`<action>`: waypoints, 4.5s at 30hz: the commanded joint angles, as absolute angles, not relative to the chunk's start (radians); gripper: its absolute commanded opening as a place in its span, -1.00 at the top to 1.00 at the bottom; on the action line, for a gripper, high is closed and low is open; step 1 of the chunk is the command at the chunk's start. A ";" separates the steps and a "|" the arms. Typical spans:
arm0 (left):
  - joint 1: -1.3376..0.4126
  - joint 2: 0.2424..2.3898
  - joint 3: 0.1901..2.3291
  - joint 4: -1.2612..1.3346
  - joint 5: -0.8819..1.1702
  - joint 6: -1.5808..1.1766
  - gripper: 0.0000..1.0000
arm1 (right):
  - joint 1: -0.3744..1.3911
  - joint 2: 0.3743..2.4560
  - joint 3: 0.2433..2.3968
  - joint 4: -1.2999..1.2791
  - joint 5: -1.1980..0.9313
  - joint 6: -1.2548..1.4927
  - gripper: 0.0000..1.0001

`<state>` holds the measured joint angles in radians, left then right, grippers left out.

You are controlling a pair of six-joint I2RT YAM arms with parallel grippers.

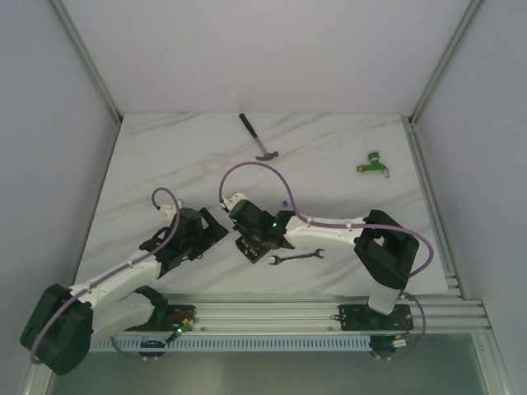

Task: Snap on the fuse box
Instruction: Install the fuse at the fuse box base, then pick up the fuse from the center of the board.

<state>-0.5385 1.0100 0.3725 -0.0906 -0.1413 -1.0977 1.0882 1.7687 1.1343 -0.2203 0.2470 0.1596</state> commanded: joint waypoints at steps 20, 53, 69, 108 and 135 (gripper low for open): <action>-0.572 1.068 0.388 -0.048 0.109 -1.074 -0.35 | 0.928 1.759 1.075 -0.152 -0.091 0.191 0.84; -0.594 1.245 0.468 0.007 0.025 -1.057 0.25 | 0.943 1.784 1.161 -0.280 -0.015 0.034 0.91; -0.593 1.275 0.466 0.036 0.017 -1.053 0.19 | 0.955 1.943 1.321 -0.514 -0.018 0.018 1.00; -0.578 1.063 0.377 -0.003 -0.051 -1.030 -0.66 | 0.917 1.970 1.366 -0.583 0.040 0.110 0.51; -0.573 1.046 0.417 -0.053 -0.110 -0.980 -0.89 | 0.637 1.876 1.355 -0.459 0.078 0.135 0.23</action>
